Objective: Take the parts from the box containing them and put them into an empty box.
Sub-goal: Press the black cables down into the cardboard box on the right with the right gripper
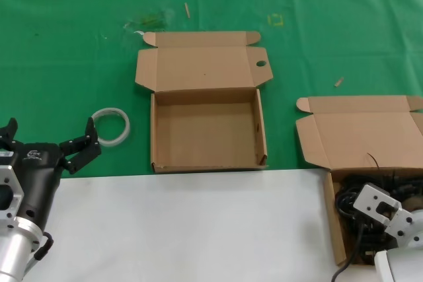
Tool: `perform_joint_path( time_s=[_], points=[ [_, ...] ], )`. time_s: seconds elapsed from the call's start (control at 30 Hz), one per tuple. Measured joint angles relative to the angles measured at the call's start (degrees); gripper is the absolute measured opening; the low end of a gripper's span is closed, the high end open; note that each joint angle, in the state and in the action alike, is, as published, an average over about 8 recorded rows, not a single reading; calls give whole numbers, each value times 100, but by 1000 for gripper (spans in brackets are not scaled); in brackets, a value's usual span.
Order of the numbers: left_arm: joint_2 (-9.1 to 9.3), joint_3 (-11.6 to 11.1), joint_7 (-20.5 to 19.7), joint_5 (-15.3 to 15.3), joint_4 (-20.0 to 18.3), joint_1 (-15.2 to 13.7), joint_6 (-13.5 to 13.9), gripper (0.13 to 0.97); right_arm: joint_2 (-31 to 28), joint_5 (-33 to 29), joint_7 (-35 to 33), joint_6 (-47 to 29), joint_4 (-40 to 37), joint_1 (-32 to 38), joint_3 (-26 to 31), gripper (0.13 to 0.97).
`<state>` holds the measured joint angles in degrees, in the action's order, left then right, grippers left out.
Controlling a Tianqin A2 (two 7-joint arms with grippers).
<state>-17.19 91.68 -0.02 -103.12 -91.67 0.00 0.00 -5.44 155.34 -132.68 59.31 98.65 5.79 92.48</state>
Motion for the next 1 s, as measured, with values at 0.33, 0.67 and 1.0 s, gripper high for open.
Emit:
perform_joint_path(
  time_s=[0.33,0.67,1.0],
  points=[
    [0,0,0,0,0,0,0,965,0,56,-99,-40,-70,66,-10,843],
    [0,0,0,0,0,0,0,965,0,132,-156,-41,-56,71,-39,645],
    [0,0,0,0,0,0,0,965,0,204,-175,-25,-13,65,-43,408]
  ],
)
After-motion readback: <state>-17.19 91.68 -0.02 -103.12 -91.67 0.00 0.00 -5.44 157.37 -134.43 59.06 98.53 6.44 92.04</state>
